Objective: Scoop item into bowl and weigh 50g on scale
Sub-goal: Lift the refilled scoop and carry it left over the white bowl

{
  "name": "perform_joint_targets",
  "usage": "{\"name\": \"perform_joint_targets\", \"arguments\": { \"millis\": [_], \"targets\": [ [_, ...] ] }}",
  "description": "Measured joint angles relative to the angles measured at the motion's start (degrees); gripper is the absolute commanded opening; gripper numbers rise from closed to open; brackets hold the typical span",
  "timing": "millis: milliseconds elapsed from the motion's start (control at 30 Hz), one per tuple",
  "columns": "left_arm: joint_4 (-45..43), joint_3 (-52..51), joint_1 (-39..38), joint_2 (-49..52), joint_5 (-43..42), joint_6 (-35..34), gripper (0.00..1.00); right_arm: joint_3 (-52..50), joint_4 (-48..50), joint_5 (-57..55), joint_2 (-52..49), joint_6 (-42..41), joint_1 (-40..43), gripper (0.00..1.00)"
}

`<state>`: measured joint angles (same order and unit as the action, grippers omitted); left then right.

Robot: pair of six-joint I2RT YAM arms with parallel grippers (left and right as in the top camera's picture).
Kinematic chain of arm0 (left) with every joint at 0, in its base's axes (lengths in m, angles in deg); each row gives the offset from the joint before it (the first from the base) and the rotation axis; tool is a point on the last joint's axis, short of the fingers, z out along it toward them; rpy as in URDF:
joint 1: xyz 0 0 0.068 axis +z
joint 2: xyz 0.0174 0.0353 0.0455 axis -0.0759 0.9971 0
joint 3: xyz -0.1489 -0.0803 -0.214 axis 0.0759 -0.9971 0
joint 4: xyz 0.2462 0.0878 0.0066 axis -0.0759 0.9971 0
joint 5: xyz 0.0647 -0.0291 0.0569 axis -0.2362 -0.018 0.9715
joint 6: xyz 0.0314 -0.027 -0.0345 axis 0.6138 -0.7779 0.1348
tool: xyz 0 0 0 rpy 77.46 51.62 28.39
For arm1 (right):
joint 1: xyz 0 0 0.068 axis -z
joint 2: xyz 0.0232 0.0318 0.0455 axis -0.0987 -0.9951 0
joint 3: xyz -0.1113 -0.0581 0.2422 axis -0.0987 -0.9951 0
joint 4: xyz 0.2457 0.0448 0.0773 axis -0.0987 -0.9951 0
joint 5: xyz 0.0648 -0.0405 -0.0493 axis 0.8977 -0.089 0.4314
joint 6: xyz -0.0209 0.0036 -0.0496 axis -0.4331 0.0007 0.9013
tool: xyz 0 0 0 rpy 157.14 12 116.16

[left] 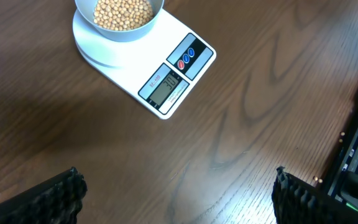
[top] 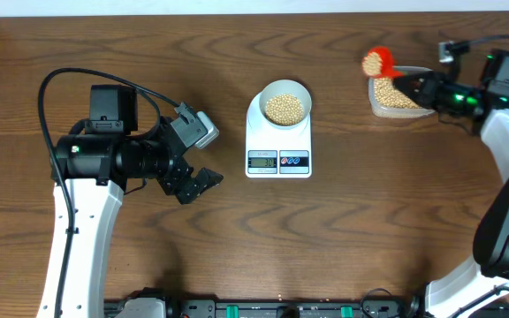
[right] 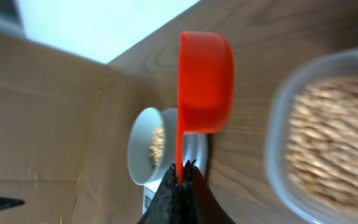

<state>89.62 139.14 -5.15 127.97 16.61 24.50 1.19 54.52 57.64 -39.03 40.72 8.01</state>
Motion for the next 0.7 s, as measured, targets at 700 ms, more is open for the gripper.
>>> {"name": "perform_joint_targets", "arguments": {
  "millis": [700],
  "targets": [
    [0.00,-0.02,0.00,0.00,0.00,0.00,0.98,0.00,1.38,-2.29,0.00,9.90,-18.27,0.01]
  ]
}}
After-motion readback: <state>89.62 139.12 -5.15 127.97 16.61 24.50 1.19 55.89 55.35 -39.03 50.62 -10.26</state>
